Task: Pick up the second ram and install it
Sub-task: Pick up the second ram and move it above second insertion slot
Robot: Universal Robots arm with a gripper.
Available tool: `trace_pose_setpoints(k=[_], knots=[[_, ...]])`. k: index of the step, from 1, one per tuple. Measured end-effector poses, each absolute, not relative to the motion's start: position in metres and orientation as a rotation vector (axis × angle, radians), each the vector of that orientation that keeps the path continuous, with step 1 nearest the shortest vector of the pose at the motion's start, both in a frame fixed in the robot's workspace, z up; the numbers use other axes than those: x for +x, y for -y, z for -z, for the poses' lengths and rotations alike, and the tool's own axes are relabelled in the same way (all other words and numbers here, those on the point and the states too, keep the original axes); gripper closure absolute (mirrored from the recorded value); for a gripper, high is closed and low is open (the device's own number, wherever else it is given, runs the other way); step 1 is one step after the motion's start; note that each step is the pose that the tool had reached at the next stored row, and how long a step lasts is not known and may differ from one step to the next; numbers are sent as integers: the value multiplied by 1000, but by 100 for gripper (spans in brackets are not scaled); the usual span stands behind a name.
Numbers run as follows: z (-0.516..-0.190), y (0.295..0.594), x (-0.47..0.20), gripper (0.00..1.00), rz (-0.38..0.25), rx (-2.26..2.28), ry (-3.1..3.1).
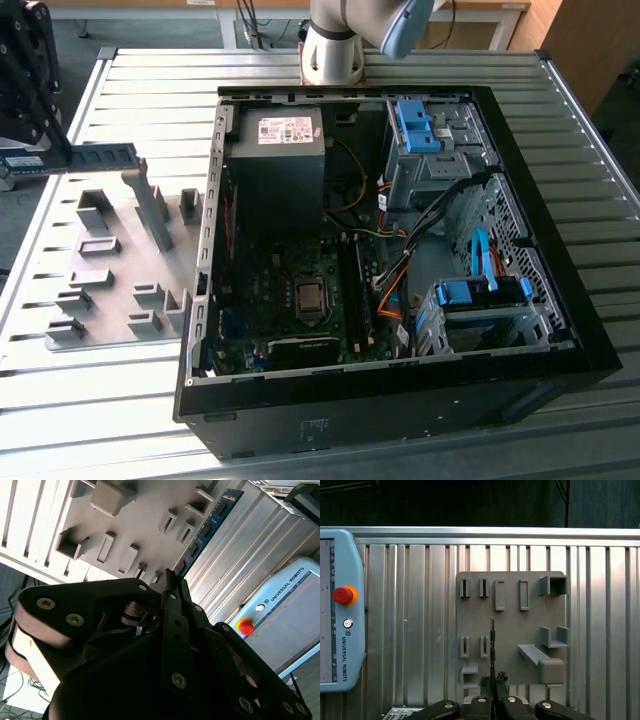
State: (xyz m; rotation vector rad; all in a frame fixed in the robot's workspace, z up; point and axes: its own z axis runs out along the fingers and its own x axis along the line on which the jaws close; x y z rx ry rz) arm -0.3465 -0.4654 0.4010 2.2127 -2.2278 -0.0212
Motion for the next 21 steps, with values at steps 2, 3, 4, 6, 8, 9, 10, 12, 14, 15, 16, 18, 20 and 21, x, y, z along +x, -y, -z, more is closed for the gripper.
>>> trace_pose_setpoints(k=[2,3,4,6,8,9,10,12,14,15,16,18,20,21], knots=[[-401,465,-345,86,21,2213,2228],[-401,465,-344,86,21,2213,2228],[-401,465,-343,86,21,2213,2228],[-401,465,-341,86,21,2213,2228],[-401,465,-340,86,21,2213,2228],[-401,465,-339,86,21,2213,2228],[-401,465,-338,86,21,2213,2228],[-401,465,-337,86,21,2213,2228],[-401,465,-335,86,21,2213,2228],[-401,465,-334,86,21,2213,2228],[-401,465,-334,86,21,2213,2228],[-401,465,-332,86,21,2213,2228],[-401,465,-331,86,21,2213,2228],[-401,465,-330,86,21,2213,2228]])
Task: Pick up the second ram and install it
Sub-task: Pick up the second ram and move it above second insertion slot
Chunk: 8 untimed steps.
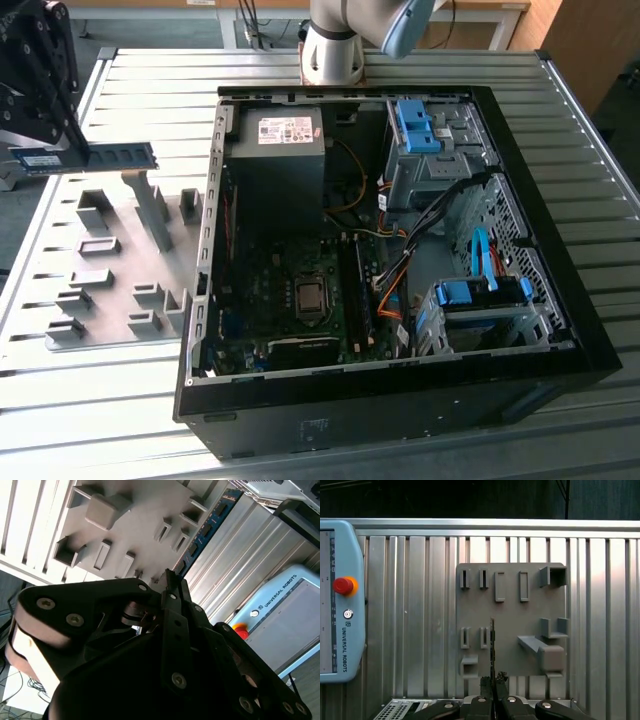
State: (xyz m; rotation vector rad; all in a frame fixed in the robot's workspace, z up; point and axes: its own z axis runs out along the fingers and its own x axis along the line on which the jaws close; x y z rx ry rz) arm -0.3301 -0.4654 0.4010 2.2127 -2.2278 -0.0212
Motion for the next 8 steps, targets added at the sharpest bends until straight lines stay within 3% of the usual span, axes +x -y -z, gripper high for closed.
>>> trace_pose_setpoints(k=[8], knots=[[-401,465,-324,86,21,2213,2228]])
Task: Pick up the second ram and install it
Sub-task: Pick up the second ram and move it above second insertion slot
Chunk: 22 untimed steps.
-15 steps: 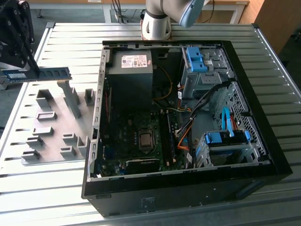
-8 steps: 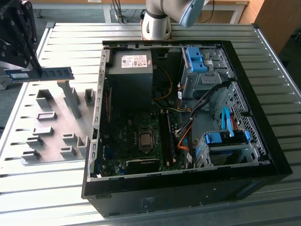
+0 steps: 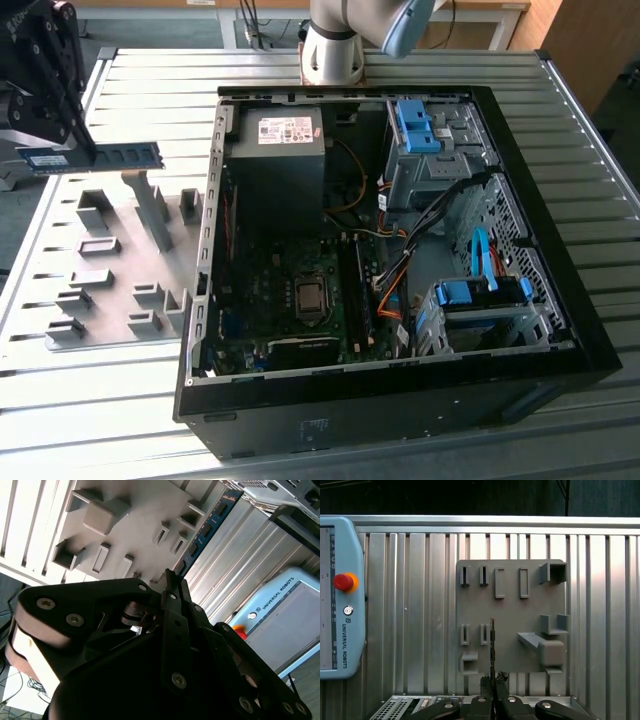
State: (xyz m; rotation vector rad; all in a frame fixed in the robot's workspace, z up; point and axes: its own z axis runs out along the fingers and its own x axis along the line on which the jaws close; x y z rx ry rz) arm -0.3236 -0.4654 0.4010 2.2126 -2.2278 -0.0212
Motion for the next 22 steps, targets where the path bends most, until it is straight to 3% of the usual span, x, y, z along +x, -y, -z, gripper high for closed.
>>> trace_pose_setpoints(k=[22], knots=[[-401,465,-308,86,21,2213,2228]])
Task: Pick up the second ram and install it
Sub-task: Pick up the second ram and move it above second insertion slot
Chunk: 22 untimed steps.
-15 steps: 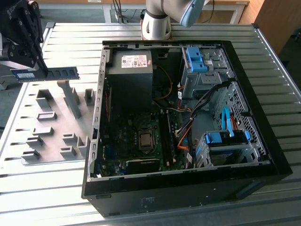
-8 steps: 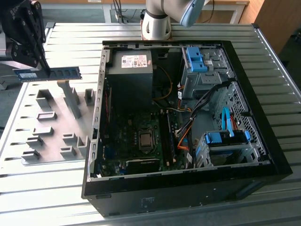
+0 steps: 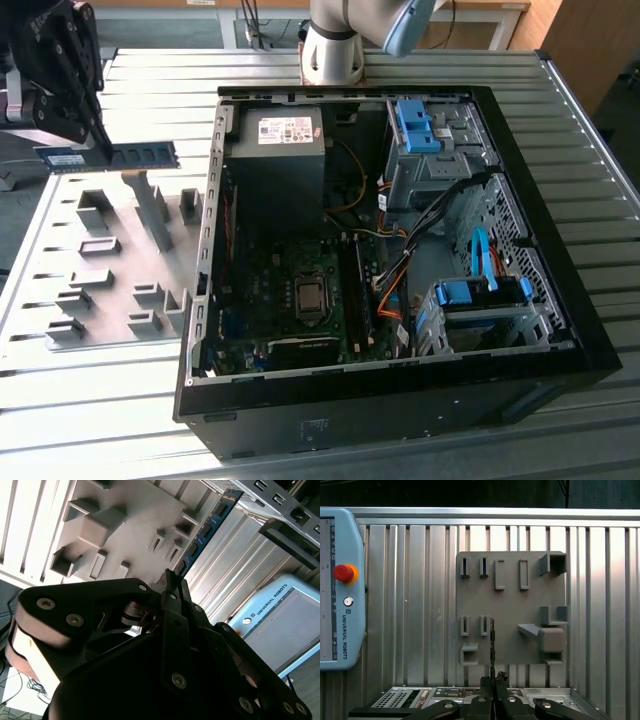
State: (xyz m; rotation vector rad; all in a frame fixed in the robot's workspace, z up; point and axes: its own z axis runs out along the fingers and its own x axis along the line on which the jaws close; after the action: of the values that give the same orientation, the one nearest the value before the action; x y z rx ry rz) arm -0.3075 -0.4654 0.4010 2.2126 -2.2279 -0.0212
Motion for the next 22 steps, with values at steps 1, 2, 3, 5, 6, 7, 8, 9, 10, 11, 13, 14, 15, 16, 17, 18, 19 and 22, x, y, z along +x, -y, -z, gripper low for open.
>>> trace_pose_setpoints(k=[1,2,3,5,6,7,8,9,10,11,13,14,15,16,17,18,19,22], knots=[[-401,465,-307,86,21,2213,2228],[-401,465,-306,86,21,2213,2228],[-401,465,-306,86,21,2213,2228],[-401,465,-305,86,21,2213,2228],[-401,465,-304,86,21,2213,2228],[-401,465,-304,86,21,2213,2228],[-401,465,-303,86,21,2213,2228],[-401,465,-303,86,21,2213,2228],[-401,465,-303,86,21,2213,2228],[-401,465,-302,86,21,2213,2228],[-401,465,-301,86,21,2213,2228],[-401,465,-301,86,21,2213,2228],[-401,465,-300,86,21,2213,2228],[-401,465,-299,86,21,2213,2228],[-401,465,-298,86,21,2213,2228],[-401,465,-298,86,21,2213,2228],[-401,465,-297,86,21,2213,2228],[-401,465,-295,86,21,2213,2228]])
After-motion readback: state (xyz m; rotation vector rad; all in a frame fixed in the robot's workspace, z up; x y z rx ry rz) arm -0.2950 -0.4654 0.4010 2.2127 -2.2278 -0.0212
